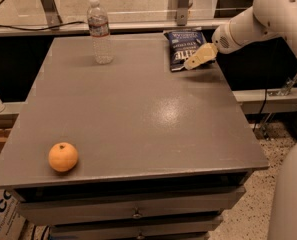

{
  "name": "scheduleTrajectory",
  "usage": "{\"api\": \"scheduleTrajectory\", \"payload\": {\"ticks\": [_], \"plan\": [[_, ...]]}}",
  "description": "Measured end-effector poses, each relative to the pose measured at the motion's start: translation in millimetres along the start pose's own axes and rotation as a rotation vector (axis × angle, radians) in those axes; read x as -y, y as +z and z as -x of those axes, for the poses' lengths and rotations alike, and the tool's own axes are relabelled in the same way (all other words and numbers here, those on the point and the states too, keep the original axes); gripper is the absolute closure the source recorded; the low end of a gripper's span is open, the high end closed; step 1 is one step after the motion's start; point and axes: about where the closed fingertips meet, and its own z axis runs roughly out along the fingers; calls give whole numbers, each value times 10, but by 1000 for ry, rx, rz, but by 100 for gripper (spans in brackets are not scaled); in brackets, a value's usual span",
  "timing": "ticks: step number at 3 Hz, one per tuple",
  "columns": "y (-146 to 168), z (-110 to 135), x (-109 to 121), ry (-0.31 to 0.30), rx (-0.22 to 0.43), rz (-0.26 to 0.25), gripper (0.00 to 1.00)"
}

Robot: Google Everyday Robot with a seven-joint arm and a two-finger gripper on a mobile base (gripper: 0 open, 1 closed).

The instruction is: Move blue chip bag near water bottle

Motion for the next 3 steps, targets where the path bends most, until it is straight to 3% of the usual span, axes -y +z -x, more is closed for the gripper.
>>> {"api": "scheduleTrajectory", "payload": {"ticks": [1,3], "plan": [[71,-2,-37,10,8,14,16],[53,-30,-52,20,21,22,63]]}}
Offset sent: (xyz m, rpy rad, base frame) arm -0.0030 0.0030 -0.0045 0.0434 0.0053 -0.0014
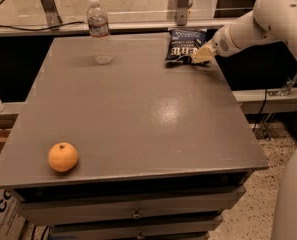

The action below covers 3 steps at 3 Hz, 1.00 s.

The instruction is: Move blue chip bag near water bottle

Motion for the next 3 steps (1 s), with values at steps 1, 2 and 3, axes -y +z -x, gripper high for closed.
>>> {"api": "scheduleTrajectory", "payload": {"ticks": [1,2,3], "plan": [[-75,1,16,-1,6,-5,85],[-204,59,13,-14,23,-12,100],[-327,184,-22,-33,51,-14,100]]}}
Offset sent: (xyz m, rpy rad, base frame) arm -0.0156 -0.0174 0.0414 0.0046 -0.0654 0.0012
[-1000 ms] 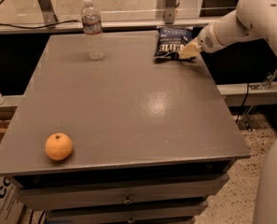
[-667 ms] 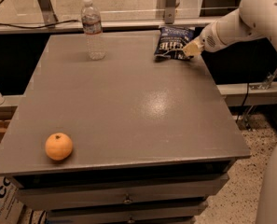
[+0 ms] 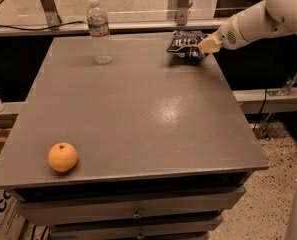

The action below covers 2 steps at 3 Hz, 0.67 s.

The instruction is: Move blue chip bag near water bottle

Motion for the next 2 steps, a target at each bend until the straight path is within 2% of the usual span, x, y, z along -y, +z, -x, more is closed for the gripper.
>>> {"api": "scheduleTrajectory", "payload": {"ticks": [1,2], "plan": [[-24,194,-113,-28,32,20,100],[100,389,-328,-64,51,70,100]]}}
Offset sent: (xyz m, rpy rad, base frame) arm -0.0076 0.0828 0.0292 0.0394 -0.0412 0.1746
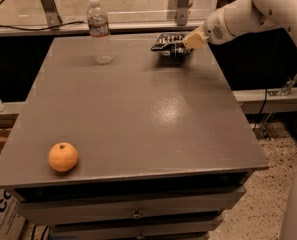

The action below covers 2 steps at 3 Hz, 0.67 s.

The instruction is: Move blue chip bag near water bottle

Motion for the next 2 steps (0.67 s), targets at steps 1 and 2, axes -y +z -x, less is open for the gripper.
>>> {"api": "scheduleTrajectory", "payload": {"ticks": [1,2], "plan": [[195,217,-228,-45,20,58,100],[346,411,-443,-80,45,108,100]]}}
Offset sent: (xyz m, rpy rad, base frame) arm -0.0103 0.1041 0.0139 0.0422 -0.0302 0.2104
